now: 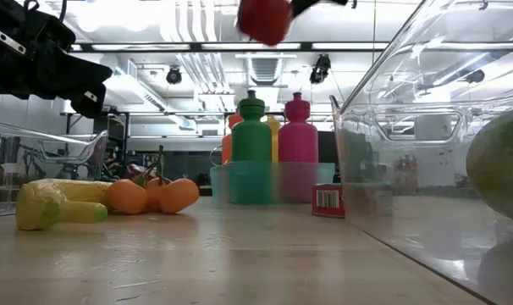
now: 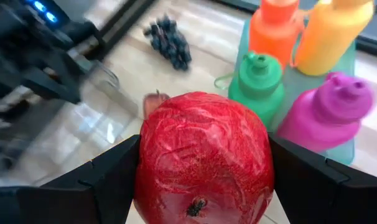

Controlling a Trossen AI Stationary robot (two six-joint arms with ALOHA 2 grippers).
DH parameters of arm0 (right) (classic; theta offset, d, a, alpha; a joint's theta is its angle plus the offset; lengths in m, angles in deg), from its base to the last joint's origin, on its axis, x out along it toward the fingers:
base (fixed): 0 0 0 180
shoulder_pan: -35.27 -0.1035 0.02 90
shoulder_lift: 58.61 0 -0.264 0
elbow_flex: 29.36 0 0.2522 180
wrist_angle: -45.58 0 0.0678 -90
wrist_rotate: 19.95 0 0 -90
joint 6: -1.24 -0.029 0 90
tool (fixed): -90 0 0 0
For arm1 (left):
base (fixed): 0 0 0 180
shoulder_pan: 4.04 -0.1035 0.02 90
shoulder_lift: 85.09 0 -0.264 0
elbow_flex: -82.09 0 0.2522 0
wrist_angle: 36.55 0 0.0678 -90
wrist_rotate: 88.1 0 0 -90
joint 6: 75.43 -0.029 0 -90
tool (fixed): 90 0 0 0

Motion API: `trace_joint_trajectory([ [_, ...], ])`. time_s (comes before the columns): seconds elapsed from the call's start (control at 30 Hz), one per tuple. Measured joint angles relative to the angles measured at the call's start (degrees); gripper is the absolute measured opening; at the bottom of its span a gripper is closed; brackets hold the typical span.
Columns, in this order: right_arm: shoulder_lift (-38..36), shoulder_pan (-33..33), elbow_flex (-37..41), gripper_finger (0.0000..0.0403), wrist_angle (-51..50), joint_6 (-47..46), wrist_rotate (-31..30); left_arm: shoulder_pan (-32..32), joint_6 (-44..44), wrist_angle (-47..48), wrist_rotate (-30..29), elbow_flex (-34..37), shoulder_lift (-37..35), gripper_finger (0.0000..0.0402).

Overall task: Pick & Place Food Item
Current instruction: Put the red apple into the bottom transparent bin

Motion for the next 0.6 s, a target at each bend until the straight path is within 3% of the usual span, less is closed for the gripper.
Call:
trace_joint_trajectory([
  [0.23, -8.74, -6.6, 4.43, 0.0303, -0.26, 1.56, -4.0, 0.0, 0.0, 0.08, -0.01, 0.0, 0.15, 0.0001],
  [0.6, -19.23, -19.17, 17.9, 0.0303, 5.43, 4.03, -2.44, 0.01, 0.0, -0.02, -0.01, -0.01, 0.36, 0.0001],
])
